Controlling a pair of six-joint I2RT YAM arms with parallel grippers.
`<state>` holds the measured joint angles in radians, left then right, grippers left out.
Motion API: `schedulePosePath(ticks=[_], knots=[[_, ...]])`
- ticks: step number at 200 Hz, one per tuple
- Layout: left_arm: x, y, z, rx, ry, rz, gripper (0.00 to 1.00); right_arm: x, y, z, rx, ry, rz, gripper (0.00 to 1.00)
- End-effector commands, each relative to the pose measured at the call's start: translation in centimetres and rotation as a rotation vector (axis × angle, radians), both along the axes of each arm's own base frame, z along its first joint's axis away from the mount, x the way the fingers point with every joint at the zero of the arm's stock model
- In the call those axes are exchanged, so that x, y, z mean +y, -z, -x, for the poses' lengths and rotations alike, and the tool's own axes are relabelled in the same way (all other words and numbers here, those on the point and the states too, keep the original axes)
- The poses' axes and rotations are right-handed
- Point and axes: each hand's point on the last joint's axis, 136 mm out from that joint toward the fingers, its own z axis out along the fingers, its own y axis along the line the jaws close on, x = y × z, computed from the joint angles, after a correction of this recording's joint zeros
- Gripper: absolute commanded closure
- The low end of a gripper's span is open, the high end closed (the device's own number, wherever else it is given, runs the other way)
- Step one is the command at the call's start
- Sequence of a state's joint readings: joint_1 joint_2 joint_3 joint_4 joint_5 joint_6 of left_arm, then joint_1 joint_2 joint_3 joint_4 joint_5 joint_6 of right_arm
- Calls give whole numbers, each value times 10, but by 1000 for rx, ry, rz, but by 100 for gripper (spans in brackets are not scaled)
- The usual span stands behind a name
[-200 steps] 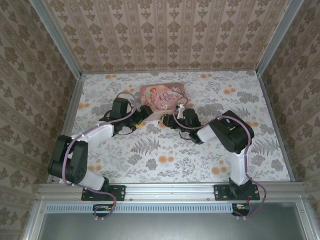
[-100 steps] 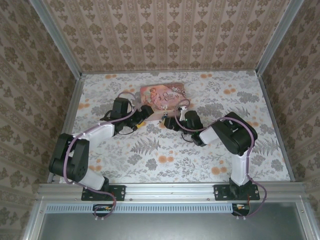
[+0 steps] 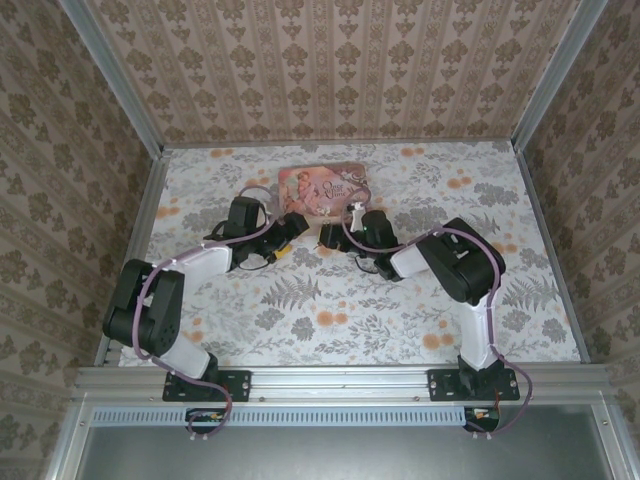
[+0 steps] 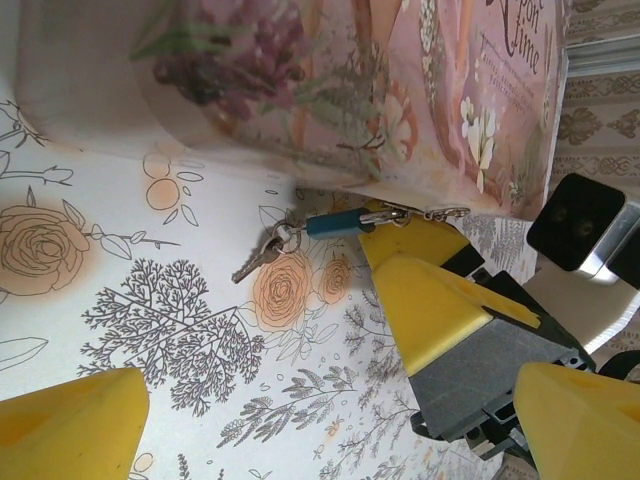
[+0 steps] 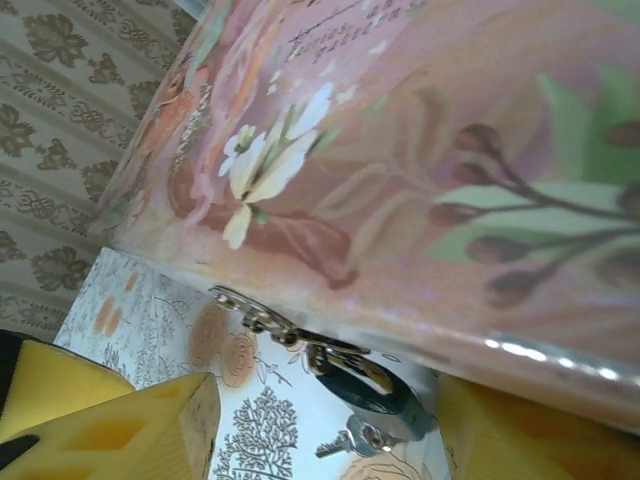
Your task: Unlock a padlock with a key
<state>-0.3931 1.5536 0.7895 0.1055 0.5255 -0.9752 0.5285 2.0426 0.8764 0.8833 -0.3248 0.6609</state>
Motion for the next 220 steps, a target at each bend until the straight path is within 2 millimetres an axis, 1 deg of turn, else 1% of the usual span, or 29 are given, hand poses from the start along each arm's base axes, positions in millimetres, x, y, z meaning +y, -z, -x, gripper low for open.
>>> schedulePosePath(ticks=[1,13,36,70,85,122,167,201,220], knots=[[-7,-7,-2,-9,16,24,5,13,-5,0,-5,-47,-38,47],[-7,-6,-1,-7,16,25,5,13,-3,-2,-2,-35,-42,57],[-8,-3,1,-4,20,25,5,14,0,-4,7,-33,-59,68],[-8,-2,2,-17,36,24,5,14,3,-7,22,-15,-77,79],[-10,-3,2,-28,48,25,5,13,4,-9,27,-4,-85,87],[-13,-3,0,-58,85,9,5,7,5,-11,37,7,-92,100],[-20,6,-4,-96,165,-39,7,3,7,-8,50,0,-94,100],[-24,14,-10,-159,245,-119,13,0,11,-7,69,-16,-82,100],[-25,13,-15,-216,287,-170,17,-2,16,-6,93,-34,-74,100]])
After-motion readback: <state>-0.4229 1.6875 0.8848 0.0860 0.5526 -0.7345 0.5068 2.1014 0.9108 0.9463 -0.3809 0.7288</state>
